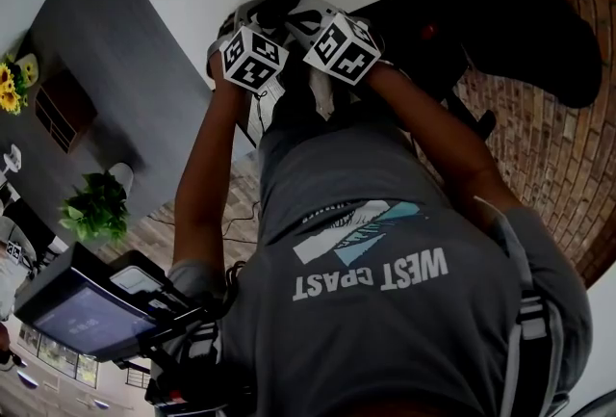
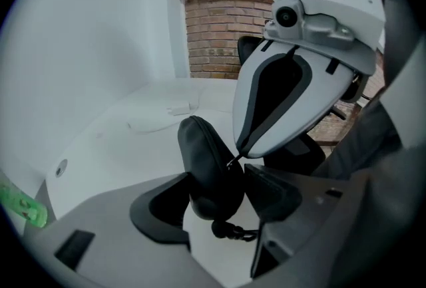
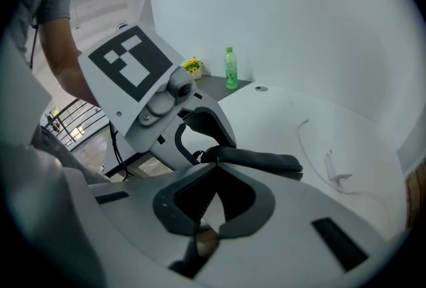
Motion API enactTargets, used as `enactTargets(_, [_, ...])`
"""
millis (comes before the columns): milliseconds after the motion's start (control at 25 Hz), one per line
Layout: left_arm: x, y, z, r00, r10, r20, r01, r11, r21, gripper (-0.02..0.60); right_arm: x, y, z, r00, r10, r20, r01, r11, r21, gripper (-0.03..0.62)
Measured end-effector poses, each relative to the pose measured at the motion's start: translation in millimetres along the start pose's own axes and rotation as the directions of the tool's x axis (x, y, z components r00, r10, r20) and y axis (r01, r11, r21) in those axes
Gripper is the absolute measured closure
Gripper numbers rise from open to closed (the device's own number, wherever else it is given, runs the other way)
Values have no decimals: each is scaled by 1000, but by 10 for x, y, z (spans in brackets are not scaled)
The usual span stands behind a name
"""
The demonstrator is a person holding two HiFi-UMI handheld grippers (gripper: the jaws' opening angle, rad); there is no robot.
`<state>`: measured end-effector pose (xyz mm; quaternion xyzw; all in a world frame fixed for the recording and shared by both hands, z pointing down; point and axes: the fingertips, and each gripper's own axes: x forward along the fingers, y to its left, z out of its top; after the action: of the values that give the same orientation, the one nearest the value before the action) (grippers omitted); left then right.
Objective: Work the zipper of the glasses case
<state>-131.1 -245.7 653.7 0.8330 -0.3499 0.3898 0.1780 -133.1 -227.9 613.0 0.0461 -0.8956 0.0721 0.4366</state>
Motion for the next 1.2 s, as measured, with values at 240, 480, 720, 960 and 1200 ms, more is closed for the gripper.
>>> enactTargets(240, [4, -25, -5, 1000, -9, 9, 9, 999, 41, 310, -12, -3, -19, 999, 39, 5, -39, 999, -6, 599])
enactTargets(480, [-1, -31, -48, 999, 0, -38, 8, 977, 211, 321, -38, -141, -30, 999, 0, -50, 0, 1000, 1, 599])
enactTargets(720, [-131, -103, -232, 999, -52, -15, 54, 963, 263, 322, -139, -570, -222, 990, -77, -120, 81, 996, 26, 599])
enactTargets(960, [-251, -230, -370, 996, -70, 49, 44, 911, 411, 322, -2, -886, -513, 970, -52, -239, 39, 998, -58, 599])
enactTargets(1200, [-228, -244, -394, 993, -111, 39, 81, 883, 462, 325, 380, -1005, -550, 943, -69, -325, -45, 943, -329, 599])
